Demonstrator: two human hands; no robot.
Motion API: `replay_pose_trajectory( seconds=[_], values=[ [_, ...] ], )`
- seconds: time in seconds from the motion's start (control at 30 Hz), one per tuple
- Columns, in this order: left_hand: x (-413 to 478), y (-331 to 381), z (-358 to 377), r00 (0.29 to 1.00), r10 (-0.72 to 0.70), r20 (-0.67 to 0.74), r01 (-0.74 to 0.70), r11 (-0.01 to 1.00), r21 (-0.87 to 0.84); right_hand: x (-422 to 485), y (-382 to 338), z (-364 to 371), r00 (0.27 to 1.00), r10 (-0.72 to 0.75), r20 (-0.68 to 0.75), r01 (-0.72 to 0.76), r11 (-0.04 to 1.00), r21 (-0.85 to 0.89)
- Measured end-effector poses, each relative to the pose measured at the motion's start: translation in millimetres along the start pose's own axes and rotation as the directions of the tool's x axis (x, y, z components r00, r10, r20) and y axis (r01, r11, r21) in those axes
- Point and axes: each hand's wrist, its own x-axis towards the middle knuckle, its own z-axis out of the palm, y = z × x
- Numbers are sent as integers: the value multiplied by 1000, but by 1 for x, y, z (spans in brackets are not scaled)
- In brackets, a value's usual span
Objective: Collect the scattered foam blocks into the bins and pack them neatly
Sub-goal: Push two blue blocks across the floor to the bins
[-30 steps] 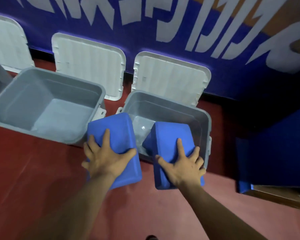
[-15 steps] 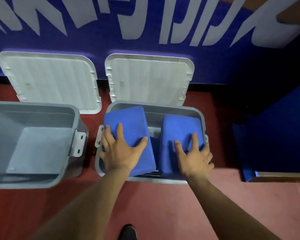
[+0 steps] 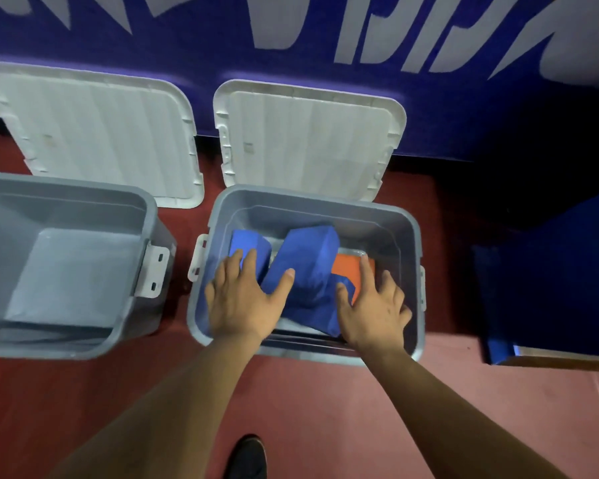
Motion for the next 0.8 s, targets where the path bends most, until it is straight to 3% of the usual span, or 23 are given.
replay_pose_trajectory(
  seconds=[0.2, 0.4, 0.57, 0.8],
  values=[
    [-40, -47, -1, 988, -135, -81, 137, 990, 21, -33, -6, 22, 980, -173, 99, 182, 979, -93],
    [-95, -96, -33, 936, -292, -197, 276, 955, -104, -80, -37, 26, 891, -420, 170, 450, 867, -216],
    [-167, -162, -72, 830, -431, -353, 351, 897, -269, -148, -86, 41, 749, -623, 223, 662, 714, -227],
    [-326, -290, -116, 659, -679, -322, 575, 732, -367, -310, -140, 110, 475, -805, 356, 879, 457, -140]
  ],
)
